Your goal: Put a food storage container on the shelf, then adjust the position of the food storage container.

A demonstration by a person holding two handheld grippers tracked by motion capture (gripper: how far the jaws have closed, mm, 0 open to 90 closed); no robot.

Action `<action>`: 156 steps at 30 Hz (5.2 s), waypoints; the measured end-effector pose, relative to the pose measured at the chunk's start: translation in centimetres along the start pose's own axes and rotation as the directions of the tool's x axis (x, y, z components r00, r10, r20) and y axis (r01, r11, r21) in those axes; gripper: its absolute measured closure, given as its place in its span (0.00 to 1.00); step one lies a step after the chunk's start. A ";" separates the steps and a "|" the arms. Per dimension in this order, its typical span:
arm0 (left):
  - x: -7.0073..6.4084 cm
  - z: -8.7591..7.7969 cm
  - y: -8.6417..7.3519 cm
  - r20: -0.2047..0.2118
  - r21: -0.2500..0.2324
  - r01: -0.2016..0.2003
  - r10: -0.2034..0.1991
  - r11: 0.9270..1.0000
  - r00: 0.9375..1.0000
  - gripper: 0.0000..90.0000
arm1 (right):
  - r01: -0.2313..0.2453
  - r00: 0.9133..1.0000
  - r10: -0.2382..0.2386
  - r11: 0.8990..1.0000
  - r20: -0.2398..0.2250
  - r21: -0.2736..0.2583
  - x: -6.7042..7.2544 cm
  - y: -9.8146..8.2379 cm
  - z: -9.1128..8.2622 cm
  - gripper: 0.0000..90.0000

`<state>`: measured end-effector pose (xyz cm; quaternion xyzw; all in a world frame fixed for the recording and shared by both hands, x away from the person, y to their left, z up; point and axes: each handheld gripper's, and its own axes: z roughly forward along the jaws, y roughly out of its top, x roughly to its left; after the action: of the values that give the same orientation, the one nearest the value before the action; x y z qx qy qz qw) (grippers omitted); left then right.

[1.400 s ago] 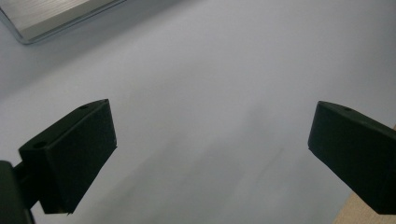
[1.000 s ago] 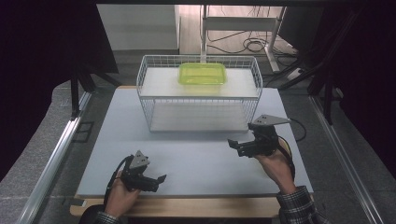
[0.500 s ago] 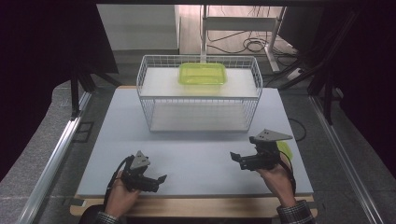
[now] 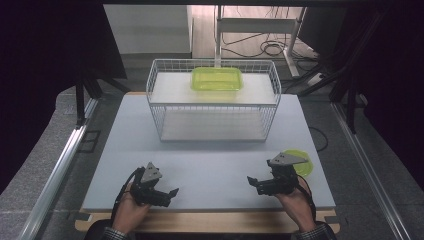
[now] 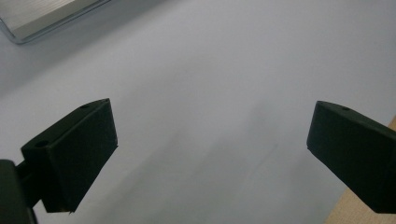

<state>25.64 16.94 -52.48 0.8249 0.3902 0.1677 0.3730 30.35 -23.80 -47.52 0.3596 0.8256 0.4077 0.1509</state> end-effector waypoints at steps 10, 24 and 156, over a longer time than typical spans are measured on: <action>0.0 0.0 0.0 0.001 0.008 -0.005 0.005 1.000 1.000 0.01 | -0.066 0.998 0.065 0.997 0.017 0.041 -0.9 0.3 -0.6 0.02; 0.0 0.1 0.0 -0.002 0.015 -0.008 0.008 1.000 1.000 0.01 | -0.119 0.970 0.117 0.993 0.215 -0.006 -5.2 0.5 -4.6 0.84; -0.7 0.2 0.1 0.004 0.027 -0.057 0.057 0.998 0.998 0.02 | -0.012 0.998 0.018 0.994 -0.061 0.106 1.2 2.1 5.1 0.69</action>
<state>25.37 16.22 -52.51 0.8409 0.3683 0.1717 0.3575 33.26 -19.16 -48.98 0.3606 0.8476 0.3754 0.1030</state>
